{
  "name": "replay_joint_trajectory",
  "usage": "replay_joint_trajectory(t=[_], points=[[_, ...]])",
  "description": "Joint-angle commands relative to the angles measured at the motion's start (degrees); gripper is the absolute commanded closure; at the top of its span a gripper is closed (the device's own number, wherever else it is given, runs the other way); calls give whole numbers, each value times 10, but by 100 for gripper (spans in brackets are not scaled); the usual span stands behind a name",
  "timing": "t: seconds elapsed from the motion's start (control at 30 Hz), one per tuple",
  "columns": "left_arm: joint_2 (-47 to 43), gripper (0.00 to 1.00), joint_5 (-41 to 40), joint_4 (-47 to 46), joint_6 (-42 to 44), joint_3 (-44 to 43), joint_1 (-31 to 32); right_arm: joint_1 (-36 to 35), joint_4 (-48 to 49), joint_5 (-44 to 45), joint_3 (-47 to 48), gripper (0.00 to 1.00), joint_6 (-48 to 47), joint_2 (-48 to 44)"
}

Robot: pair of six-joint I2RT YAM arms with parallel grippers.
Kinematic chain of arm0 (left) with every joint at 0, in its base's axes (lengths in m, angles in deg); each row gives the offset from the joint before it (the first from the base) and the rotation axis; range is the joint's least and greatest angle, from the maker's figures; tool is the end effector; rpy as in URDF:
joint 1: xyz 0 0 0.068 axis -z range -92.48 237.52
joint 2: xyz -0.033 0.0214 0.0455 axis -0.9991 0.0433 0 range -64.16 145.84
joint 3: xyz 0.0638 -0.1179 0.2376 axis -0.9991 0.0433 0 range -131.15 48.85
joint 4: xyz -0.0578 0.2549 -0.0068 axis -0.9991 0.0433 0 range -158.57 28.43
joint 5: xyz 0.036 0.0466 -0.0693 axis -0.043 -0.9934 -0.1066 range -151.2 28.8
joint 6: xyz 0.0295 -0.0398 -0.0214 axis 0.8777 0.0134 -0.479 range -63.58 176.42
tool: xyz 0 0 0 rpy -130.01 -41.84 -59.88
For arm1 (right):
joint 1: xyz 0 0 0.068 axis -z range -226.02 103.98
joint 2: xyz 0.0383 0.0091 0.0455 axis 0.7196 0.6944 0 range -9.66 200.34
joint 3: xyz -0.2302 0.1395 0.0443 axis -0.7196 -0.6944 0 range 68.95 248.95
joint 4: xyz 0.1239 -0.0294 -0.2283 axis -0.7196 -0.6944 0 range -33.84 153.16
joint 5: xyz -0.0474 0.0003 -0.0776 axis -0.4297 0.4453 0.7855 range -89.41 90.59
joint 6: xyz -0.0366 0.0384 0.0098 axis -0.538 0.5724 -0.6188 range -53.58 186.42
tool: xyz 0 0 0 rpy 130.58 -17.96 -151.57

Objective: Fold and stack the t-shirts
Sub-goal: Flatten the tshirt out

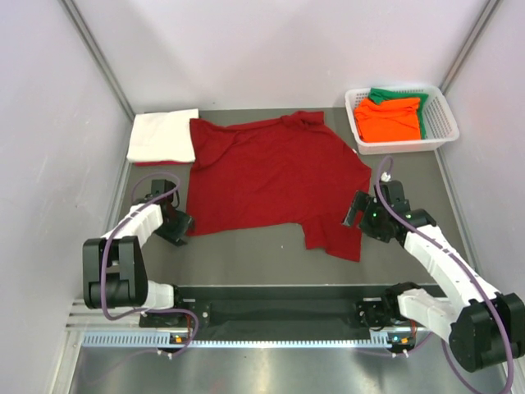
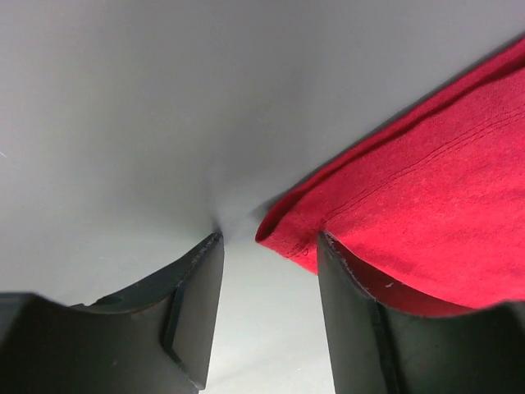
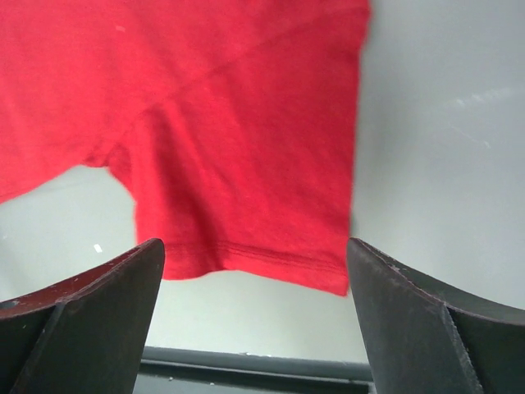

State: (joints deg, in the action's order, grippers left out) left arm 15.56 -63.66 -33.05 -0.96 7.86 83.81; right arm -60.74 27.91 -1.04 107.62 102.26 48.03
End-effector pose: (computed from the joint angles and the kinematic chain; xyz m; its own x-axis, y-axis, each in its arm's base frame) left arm 0.2306 0.0164 0.1613 -0.4533 -0.8728 -0.1810 -0.8501 0.4844 -0.2064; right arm 0.1875 0.0502 0.2244 -0.7946 0.3964 -0.4599 0.2408 0.9011 0.3607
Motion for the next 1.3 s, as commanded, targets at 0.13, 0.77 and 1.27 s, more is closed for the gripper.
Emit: replay_joint_trajectory(t=[0.13, 0.77, 1.27], points=[[32, 49, -8, -63, -13, 12, -9, 7, -24, 34, -15, 9, 24, -19], [-57, 100, 40, -64, 93, -15, -7, 8, -40, 42, -70, 53, 16, 28], [-97, 100, 79, -84, 85, 9, -8, -13, -17, 33, -91, 57, 45, 81]])
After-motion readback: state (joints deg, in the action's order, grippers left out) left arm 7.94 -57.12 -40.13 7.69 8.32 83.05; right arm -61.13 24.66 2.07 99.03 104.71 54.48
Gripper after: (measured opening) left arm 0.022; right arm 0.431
